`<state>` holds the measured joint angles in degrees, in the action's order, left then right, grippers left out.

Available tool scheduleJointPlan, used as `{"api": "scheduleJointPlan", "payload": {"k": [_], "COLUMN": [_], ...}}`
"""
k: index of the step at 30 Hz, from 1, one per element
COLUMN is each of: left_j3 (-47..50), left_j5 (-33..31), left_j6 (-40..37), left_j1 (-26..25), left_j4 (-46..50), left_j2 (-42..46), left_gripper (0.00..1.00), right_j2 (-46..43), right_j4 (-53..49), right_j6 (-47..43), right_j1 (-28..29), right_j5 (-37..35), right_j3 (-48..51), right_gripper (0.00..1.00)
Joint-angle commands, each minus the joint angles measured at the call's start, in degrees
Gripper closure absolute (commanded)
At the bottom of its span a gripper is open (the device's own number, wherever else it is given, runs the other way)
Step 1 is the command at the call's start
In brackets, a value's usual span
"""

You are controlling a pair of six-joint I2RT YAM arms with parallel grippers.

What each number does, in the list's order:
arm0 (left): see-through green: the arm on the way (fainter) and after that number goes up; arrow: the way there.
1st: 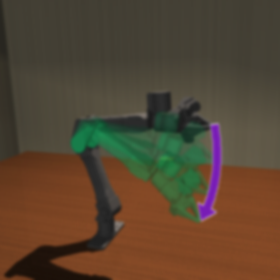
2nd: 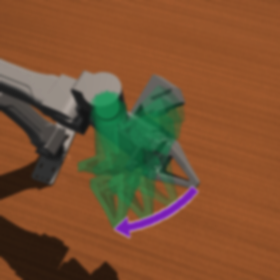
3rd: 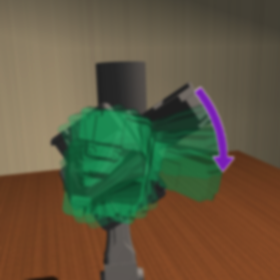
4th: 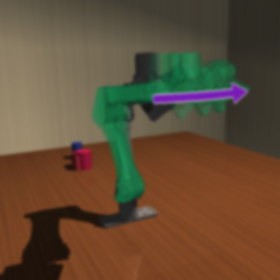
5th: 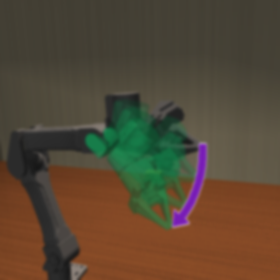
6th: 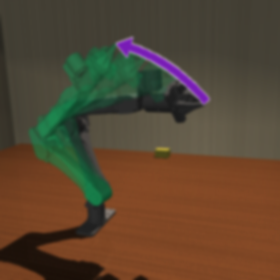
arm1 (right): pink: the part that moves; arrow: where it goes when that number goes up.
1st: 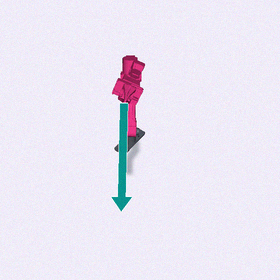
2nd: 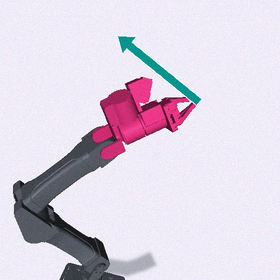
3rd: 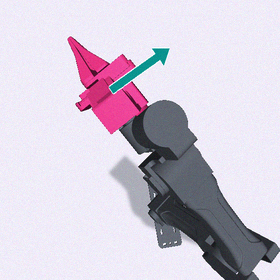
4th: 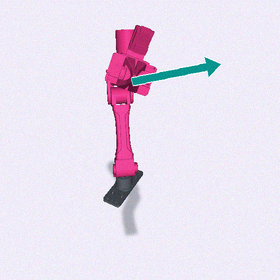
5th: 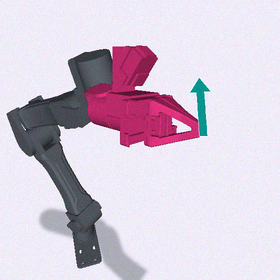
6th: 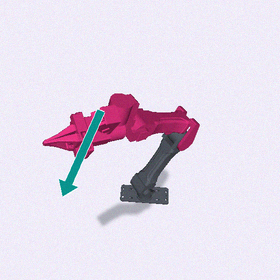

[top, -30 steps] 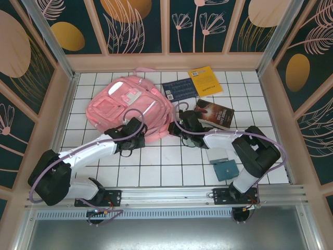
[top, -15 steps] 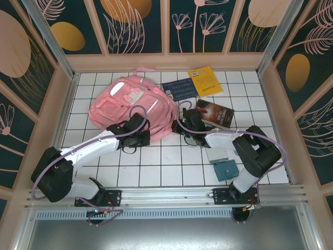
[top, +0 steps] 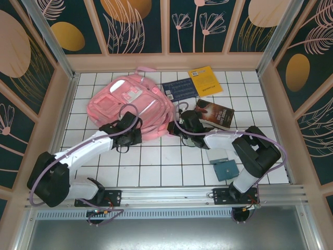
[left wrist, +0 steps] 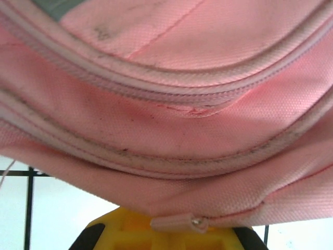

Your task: Pack the student bag

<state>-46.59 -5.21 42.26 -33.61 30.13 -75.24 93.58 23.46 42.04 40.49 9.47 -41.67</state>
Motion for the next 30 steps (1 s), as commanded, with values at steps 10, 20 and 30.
{"api": "scheduleJointPlan", "payload": {"k": [10, 20, 30], "left_j3": [5.10, 9.01, 10.90], "left_j5": [9.13, 9.58, 9.17], "left_j6": [-3.61, -2.56, -2.18], "left_j1": [3.67, 0.40, -0.06], "left_j4": [-4.89, -10.89, -12.37], "left_j2": [1.59, -0.61, 2.11], "left_gripper": [1.00, 1.00, 1.00], "right_j2": [-1.79, -3.06, 3.32], "right_j4": [-2.37, -2.88, 0.79], "right_j6": [-4.40, 0.32, 7.88], "right_j1": [-1.72, 7.18, 10.13], "right_j5": [-5.61, -6.52, -2.62], "right_j3": [-0.17, -2.82, -6.87], "right_gripper": [0.67, 0.58, 0.55]}}
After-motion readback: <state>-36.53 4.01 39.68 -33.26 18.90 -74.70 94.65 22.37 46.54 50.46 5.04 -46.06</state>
